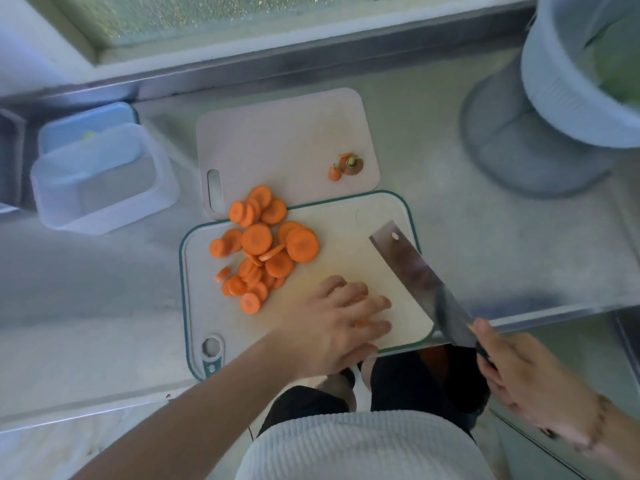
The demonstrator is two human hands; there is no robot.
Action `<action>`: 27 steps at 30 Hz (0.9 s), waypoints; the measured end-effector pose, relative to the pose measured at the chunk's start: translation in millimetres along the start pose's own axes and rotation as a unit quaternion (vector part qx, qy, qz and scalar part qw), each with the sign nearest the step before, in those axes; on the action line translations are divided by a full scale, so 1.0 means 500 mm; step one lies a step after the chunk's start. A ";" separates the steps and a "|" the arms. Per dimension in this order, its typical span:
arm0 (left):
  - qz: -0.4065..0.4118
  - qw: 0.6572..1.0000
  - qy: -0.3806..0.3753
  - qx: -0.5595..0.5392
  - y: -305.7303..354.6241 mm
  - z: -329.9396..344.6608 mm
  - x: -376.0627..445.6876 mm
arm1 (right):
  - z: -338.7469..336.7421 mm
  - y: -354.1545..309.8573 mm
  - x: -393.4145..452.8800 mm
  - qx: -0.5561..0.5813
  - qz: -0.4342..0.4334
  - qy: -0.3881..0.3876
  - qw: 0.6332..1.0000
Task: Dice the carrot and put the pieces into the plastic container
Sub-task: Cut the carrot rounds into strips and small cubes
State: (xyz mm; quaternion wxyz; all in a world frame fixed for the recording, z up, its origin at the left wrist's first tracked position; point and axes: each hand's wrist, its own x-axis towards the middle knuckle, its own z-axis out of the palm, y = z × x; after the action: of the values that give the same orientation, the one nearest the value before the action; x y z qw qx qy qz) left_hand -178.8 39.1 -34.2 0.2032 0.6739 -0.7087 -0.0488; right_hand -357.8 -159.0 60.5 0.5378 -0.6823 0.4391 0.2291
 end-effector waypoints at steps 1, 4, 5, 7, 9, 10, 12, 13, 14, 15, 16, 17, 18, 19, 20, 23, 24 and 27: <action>0.026 1.000 -0.016 0.000 -0.013 0.007 -0.001 | 0.005 0.004 0.002 -0.007 -0.012 0.002 1.000; 0.059 0.998 -0.020 0.000 -0.042 0.019 -0.013 | 0.017 0.022 0.009 -0.021 -0.039 0.011 0.999; 0.060 0.998 -0.018 0.005 -0.050 0.019 -0.017 | 0.021 0.025 0.010 -0.023 -0.044 0.010 0.999; 0.048 0.999 -0.011 0.013 -0.064 0.016 -0.027 | 0.030 0.031 0.010 -0.028 -0.049 0.016 0.998; 0.029 0.999 -0.001 0.020 -0.069 0.012 -0.038 | 0.037 0.037 0.009 -0.027 -0.047 0.017 0.998; 0.022 0.999 -0.003 0.025 -0.067 0.012 -0.044 | 0.040 0.037 0.008 -0.028 -0.044 0.011 0.999; 0.009 0.999 -0.010 0.035 -0.057 0.011 -0.055 | 0.042 0.032 0.005 -0.032 -0.041 -0.002 0.999; 0.003 0.999 -0.008 0.040 -0.054 0.011 -0.060 | 0.043 0.029 0.006 -0.034 -0.043 -0.007 0.998; -0.005 0.999 -0.002 0.043 -0.051 0.012 -0.065 | 0.045 0.027 0.006 -0.038 -0.045 -0.009 0.998; -0.017 0.999 0.009 0.043 -0.049 0.014 -0.068 | 0.047 0.024 0.007 -0.043 -0.049 -0.010 0.998; -0.036 0.998 0.023 0.038 -0.045 0.016 -0.071 | 0.050 0.022 0.009 -0.049 -0.055 -0.010 0.997; -0.060 0.997 0.042 0.030 -0.039 0.020 -0.071 | 0.052 0.021 0.011 -0.052 -0.060 -0.009 0.997; -0.085 0.994 0.062 0.022 -0.029 0.027 -0.069 | 0.054 0.020 0.014 -0.052 -0.063 -0.007 0.997; -0.110 0.990 0.081 0.015 -0.018 0.035 -0.064 | 0.055 0.018 0.017 -0.051 -0.067 -0.004 0.996; -0.135 0.986 0.100 0.010 -0.007 0.045 -0.057 | 0.056 0.016 0.021 -0.051 -0.072 0.001 0.996; -0.215 0.962 0.167 -0.010 0.018 0.070 -0.027 | 0.060 0.008 0.030 -0.047 -0.079 0.011 0.996; -0.242 0.952 0.187 -0.017 0.022 0.075 -0.017 | 0.060 0.006 0.033 -0.045 -0.079 0.011 0.996; -0.289 0.934 0.207 -0.043 0.035 0.076 -0.014 | 0.064 0.002 0.036 -0.060 -0.084 0.024 0.994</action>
State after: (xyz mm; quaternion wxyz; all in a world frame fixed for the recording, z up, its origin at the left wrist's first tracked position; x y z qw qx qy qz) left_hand -208.7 39.9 -64.2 0.3509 0.8355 -0.4228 0.0048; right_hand -344.1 -135.5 35.8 0.5027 -0.7529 0.3784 0.1927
